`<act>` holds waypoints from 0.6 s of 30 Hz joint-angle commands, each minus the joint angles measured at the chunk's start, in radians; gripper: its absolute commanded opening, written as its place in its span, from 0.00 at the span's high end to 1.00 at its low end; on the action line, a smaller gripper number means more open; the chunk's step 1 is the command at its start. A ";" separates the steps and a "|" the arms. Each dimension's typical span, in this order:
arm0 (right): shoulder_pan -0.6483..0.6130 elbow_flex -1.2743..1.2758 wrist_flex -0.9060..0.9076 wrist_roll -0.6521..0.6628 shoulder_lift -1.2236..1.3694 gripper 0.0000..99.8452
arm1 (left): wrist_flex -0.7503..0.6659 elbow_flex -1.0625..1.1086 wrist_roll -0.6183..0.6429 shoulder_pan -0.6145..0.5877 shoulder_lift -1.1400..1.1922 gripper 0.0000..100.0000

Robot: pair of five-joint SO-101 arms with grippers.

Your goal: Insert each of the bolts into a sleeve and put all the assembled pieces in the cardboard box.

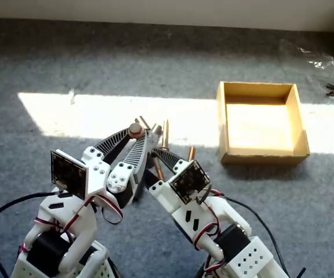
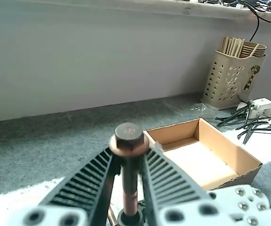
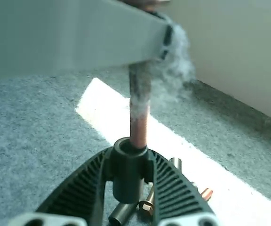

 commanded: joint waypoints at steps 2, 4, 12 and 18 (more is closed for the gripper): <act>-0.001 -0.064 -0.004 0.011 -0.021 1.00 | -0.002 -0.010 0.012 0.016 -0.013 1.00; -0.001 -0.064 -0.004 0.011 -0.021 1.00 | -0.002 -0.013 0.012 0.016 -0.013 1.00; -0.001 -0.061 -0.004 0.011 -0.021 1.00 | 0.012 -0.016 0.009 0.015 -0.015 1.00; 0.038 -0.065 -0.005 0.006 -0.021 1.00 | 0.043 -0.019 0.006 0.015 -0.015 1.00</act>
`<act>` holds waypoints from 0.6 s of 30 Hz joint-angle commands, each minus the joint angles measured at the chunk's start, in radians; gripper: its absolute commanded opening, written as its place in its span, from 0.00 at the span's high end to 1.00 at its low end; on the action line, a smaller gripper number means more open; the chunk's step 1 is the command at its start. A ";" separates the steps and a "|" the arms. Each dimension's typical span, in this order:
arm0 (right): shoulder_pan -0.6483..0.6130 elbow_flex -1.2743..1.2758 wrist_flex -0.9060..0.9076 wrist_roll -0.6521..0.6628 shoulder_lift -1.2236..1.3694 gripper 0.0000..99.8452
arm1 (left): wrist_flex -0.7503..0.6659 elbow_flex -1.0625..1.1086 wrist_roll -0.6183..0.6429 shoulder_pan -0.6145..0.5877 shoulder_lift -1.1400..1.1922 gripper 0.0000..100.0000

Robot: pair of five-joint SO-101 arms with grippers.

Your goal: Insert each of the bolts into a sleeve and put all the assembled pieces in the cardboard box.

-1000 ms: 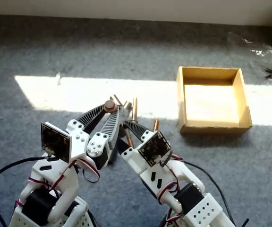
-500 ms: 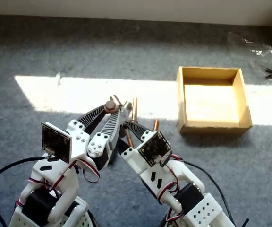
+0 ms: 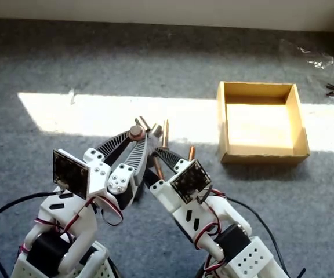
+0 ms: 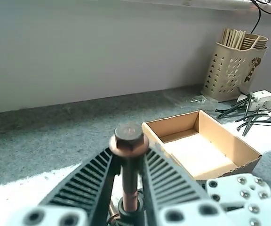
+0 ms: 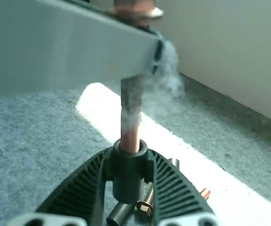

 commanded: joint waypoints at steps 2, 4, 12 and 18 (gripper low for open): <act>0.019 -0.065 -0.005 0.005 -0.021 1.00 | 0.002 -0.019 0.003 0.010 -0.013 1.00; 0.019 -0.065 -0.005 0.005 -0.021 1.00 | 0.002 -0.018 0.003 0.010 -0.010 1.00; 0.019 -0.081 -0.005 0.003 -0.022 1.00 | 0.038 0.025 0.002 0.002 -0.010 1.00; 0.019 -0.094 -0.001 0.003 -0.022 1.00 | 0.037 0.084 0.002 -0.062 -0.005 1.00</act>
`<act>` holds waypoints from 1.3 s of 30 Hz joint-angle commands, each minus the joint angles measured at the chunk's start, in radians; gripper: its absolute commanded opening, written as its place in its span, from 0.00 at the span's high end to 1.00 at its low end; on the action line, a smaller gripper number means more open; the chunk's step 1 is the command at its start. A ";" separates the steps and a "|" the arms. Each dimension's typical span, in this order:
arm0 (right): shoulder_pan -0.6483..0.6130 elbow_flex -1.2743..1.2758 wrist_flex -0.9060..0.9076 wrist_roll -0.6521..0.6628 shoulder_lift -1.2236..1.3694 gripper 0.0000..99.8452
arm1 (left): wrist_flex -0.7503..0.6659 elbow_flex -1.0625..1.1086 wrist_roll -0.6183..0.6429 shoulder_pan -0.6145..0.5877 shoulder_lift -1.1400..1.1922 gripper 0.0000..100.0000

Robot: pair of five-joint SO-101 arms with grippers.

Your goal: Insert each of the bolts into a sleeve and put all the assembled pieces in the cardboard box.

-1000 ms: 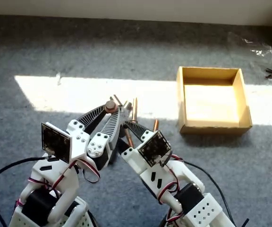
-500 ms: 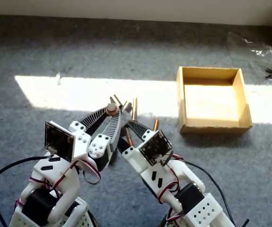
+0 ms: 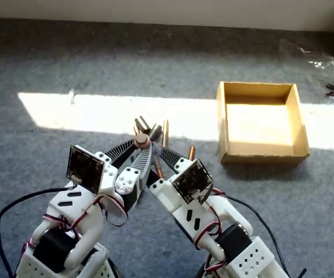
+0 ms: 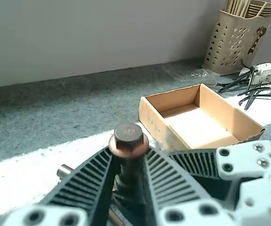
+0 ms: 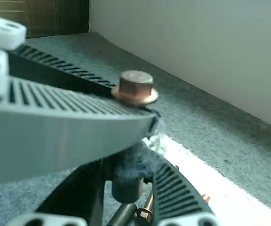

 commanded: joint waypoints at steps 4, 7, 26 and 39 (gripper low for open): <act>0.016 -0.064 -0.005 0.006 -0.021 1.00 | 0.002 0.028 0.002 -0.065 -0.015 1.00; 0.016 -0.062 -0.005 0.006 -0.021 1.00 | -0.021 0.028 0.002 -0.067 -0.015 0.99; 0.024 -0.059 -0.005 0.012 -0.021 1.00 | -0.068 0.036 0.000 -0.163 -0.016 0.74; 0.223 -0.087 0.191 0.008 -0.016 0.99 | -0.064 0.076 0.006 -0.323 -0.162 0.74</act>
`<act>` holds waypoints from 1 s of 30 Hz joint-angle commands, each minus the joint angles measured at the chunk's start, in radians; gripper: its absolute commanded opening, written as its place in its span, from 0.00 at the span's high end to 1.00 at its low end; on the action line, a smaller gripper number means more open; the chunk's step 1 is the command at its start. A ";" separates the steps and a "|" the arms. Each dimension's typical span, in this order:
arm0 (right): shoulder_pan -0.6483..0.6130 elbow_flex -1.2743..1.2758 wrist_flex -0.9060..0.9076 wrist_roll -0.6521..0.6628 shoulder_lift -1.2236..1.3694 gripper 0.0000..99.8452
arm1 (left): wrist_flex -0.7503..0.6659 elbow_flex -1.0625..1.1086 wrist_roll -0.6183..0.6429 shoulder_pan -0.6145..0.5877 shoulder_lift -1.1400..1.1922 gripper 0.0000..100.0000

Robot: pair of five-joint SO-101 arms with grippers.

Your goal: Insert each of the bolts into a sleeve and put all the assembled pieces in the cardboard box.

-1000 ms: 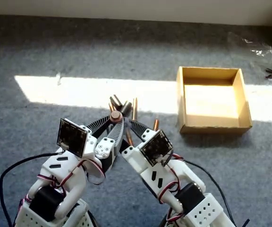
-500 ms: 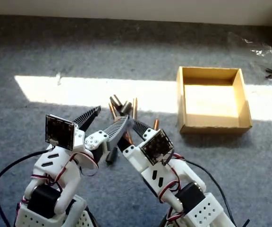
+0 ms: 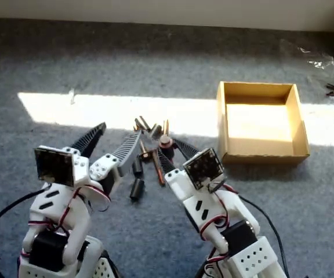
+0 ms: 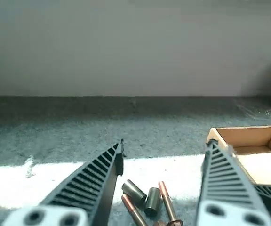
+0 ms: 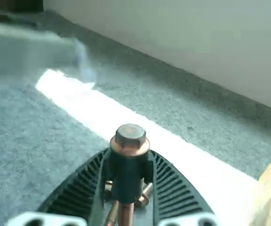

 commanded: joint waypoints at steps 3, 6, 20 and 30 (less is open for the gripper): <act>0.105 -0.168 0.183 0.005 -0.012 0.99 | -0.029 0.105 0.005 -0.007 -0.065 0.79; 0.166 -0.259 0.303 0.005 -0.012 0.99 | -0.074 0.163 0.005 -0.001 -0.058 0.88; 0.510 -0.486 0.506 0.011 0.128 0.99 | -0.129 0.225 0.002 -0.007 -0.058 0.99; 0.605 -0.947 0.601 0.011 0.817 0.99 | -0.132 0.315 -0.226 -0.007 -0.058 0.99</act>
